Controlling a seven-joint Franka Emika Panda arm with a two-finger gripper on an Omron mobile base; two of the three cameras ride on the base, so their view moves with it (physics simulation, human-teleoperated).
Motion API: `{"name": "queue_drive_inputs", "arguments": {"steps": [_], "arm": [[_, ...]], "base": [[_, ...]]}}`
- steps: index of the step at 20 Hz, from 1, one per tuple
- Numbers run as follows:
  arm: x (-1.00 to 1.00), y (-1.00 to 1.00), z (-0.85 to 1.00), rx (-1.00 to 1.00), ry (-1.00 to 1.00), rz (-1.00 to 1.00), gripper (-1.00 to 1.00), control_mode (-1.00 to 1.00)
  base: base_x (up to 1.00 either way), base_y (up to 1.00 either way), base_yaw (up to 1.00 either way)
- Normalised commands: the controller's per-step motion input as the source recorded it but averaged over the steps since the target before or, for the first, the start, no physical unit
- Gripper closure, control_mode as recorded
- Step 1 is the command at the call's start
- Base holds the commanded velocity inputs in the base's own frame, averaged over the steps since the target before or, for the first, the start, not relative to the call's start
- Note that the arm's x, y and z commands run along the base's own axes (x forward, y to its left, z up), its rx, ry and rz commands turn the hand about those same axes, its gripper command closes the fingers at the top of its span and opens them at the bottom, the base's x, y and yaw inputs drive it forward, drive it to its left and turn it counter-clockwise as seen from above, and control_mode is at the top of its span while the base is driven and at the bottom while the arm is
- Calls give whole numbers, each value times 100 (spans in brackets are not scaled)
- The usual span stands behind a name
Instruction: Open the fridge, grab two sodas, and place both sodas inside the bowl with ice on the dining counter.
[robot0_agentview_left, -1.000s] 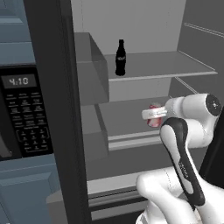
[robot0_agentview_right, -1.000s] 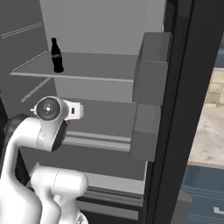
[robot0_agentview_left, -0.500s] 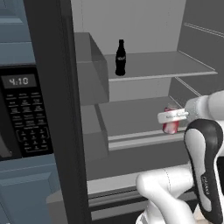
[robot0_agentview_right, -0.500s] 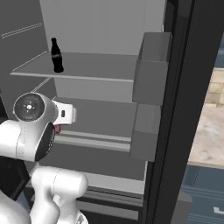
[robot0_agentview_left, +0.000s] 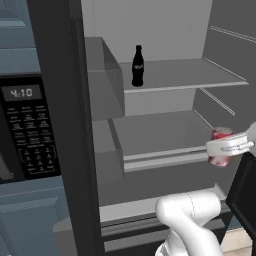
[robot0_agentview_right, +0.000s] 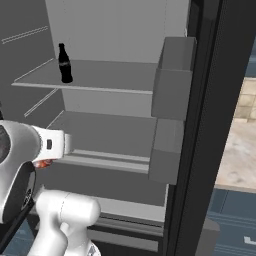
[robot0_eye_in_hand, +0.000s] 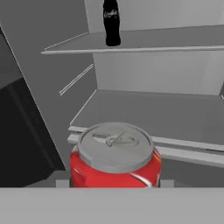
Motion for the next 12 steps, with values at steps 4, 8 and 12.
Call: {"name": "queue_drive_inputs", "arguments": {"steps": [4, 8, 12], "arm": [[-42, 18, 20, 0, -1, 0, 100, 100], [0, 0, 0, 0, 0, 0, 100, 100], [0, 0, 0, 0, 0, 0, 100, 100]], "base": [[-14, 8, 0], [-71, 28, 0], [-92, 20, 0]]}}
